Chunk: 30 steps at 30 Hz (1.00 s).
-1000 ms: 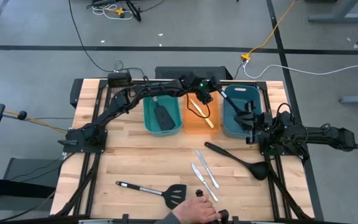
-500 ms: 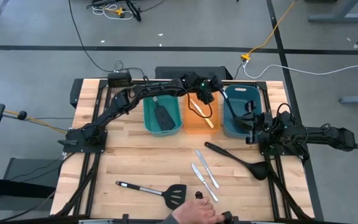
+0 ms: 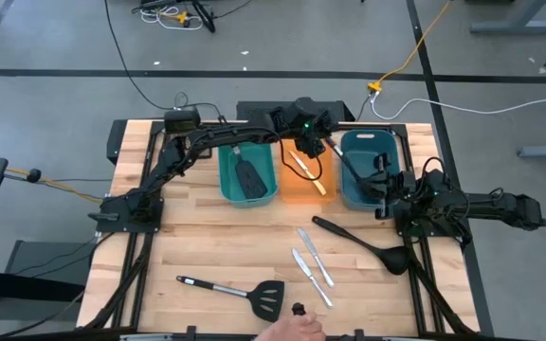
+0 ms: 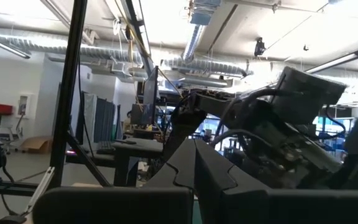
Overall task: Pick & Place Kitchen Items
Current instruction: Put the bottom ladle into the blue container, then put the spatula into the green container
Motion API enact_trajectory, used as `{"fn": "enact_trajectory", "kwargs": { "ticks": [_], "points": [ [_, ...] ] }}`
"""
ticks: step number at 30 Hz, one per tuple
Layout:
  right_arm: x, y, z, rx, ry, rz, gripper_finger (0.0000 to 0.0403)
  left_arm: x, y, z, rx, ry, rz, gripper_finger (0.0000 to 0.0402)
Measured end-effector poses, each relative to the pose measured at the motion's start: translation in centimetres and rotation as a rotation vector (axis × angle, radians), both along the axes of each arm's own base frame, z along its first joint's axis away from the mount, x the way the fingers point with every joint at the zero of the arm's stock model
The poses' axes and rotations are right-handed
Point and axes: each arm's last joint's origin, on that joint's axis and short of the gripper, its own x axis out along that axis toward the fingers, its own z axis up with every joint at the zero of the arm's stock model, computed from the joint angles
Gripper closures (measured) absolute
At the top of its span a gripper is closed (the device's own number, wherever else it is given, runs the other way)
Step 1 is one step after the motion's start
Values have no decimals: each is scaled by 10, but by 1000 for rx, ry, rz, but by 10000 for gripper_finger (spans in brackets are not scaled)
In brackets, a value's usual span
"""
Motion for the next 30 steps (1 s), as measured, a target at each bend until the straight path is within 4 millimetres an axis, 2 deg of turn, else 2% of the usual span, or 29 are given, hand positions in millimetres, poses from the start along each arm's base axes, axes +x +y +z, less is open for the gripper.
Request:
{"fn": "enact_trajectory", "kwargs": {
  "ticks": [7,9,14,17,21,26,30],
  "points": [
    [0,0,0,3,0,4,397,-2,-1,-1,-62,8,43,258],
    [0,0,0,3,0,4,397,-7,-3,8,-74,13,68,264],
    [0,0,0,0,-1,9,397,-36,-16,54,-34,52,93,291],
    [0,0,0,-3,-3,8,397,-62,-29,92,32,68,162,331],
    [0,0,0,-4,-4,8,397,-113,-44,144,12,48,279,392],
    [0,0,0,-5,-4,8,397,-187,-62,200,-164,-92,441,396],
    [0,0,0,-3,-4,9,397,-254,-80,231,-360,-208,538,396]
  ]
}}
